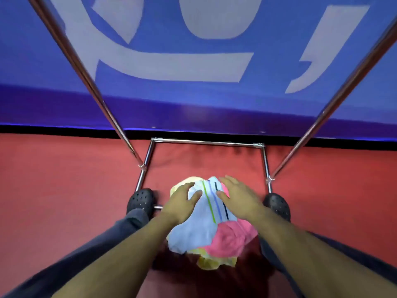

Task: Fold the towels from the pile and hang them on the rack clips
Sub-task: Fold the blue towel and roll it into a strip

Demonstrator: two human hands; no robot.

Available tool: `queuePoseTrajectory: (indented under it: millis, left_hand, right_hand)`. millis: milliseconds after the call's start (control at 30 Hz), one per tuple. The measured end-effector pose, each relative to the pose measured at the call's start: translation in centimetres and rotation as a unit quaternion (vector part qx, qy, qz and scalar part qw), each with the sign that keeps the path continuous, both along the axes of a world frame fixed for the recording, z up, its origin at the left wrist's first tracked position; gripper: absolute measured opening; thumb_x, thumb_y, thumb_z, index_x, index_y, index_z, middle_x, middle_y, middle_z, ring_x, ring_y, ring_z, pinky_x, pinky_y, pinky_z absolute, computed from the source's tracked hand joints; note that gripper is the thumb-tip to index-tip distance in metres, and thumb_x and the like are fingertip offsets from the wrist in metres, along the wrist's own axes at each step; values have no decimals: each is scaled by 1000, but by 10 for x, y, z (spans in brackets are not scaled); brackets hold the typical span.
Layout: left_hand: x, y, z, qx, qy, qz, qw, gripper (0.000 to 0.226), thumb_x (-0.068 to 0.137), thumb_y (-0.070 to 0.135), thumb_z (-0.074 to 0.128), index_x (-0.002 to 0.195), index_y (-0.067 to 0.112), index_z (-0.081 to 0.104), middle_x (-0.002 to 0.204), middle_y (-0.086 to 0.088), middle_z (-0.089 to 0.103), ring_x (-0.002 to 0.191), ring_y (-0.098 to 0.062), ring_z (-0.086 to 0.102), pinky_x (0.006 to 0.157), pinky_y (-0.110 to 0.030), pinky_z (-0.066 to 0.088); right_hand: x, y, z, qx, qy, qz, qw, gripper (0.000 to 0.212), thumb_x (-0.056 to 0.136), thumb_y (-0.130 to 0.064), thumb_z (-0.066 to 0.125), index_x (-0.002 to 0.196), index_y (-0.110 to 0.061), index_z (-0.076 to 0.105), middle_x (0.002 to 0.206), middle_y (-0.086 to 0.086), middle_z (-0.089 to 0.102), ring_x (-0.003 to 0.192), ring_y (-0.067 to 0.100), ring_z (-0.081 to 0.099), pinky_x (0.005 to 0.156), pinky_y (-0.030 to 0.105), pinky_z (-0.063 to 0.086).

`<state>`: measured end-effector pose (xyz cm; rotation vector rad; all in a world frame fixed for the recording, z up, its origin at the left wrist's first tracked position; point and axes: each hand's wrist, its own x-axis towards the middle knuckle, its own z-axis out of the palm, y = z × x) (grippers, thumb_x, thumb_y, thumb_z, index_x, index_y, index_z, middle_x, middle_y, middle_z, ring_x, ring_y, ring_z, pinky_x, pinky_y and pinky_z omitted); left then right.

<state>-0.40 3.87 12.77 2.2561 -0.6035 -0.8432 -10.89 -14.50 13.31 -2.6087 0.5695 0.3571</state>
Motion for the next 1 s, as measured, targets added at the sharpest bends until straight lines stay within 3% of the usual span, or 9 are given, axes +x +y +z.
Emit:
queuePoseTrajectory:
  millis: [133, 233, 333, 467, 633, 733, 867, 933, 1000]
  left_hand:
    - [-6, -1, -69, 62, 28, -13, 998, 59, 102, 41, 56, 152, 13, 41, 156, -2, 45, 144, -17, 41, 114, -24, 27]
    - [-11, -2, -115, 111, 43, -44, 992, 54, 100, 35, 60, 149, 17, 45, 151, -2, 49, 136, -19, 50, 105, -20, 32]
    - [-18, -4, -150, 156, 62, -66, 984, 59, 96, 39, 67, 147, 17, 48, 147, -1, 51, 129, -20, 56, 105, -25, 37]
    - [-25, -10, -189, 167, 51, -63, 983, 59, 85, 49, 73, 132, 17, 60, 133, -2, 54, 123, -20, 56, 102, -28, 42]
    - [-26, -12, -206, 151, -15, -64, 986, 13, 88, 37, 70, 89, 23, 68, 98, 3, 59, 98, -21, 62, 79, -32, 47]
    - [-24, -10, -204, 134, -21, -83, 987, 24, 93, 36, 65, 74, 23, 61, 80, 7, 57, 83, -19, 59, 70, -33, 42]
    - [-23, -11, -181, 18, 59, 19, 998, 23, 99, 32, 63, 82, 17, 59, 77, 1, 62, 76, -16, 59, 75, -31, 47]
    - [-20, -18, -154, -24, 109, 67, 992, 25, 102, 32, 59, 87, 14, 55, 72, -1, 58, 67, -15, 54, 75, -33, 50]
    - [-16, -30, -121, -73, 169, 95, 978, 27, 103, 30, 58, 85, 11, 49, 70, -3, 51, 67, -18, 50, 72, -39, 52]
  right_hand:
    - [-11, -5, -80, 64, 66, -27, 995, 58, 101, -47, 49, 154, -25, 38, 157, 7, 42, 144, 28, 41, 116, 42, 36]
    - [-26, -4, -129, 119, 137, -76, 980, 63, 99, -53, 50, 157, -32, 33, 154, 11, 46, 140, 31, 46, 114, 41, 39]
    - [-39, 3, -163, 167, 160, -115, 966, 64, 99, -50, 52, 157, -37, 29, 120, 10, 66, 117, 33, 62, 93, 36, 46]
    - [-43, 17, -191, 218, 137, -155, 954, 63, 97, -45, 57, 155, -32, 36, 88, 7, 61, 96, 31, 65, 83, 36, 46]
    - [-43, 24, -201, 259, 17, -228, 938, 42, 93, -27, 70, 132, -13, 64, 113, 9, 66, 102, 23, 65, 99, 38, 49]
    - [-40, 23, -194, 278, -42, -268, 921, 35, 93, -18, 71, 126, -6, 67, 117, 9, 64, 97, 20, 65, 98, 26, 49]
    - [-30, 18, -168, 294, -120, -278, 906, 28, 95, -22, 67, 122, -15, 69, 114, -2, 64, 103, 20, 65, 98, 37, 52]
    - [-22, 17, -149, 331, -148, -282, 888, 30, 96, -30, 65, 126, -28, 64, 120, -5, 66, 109, 14, 64, 100, 33, 51]
    - [-14, 17, -126, 393, -148, -287, 861, 46, 97, -37, 64, 141, -40, 48, 122, -8, 68, 115, 8, 64, 102, 26, 47]
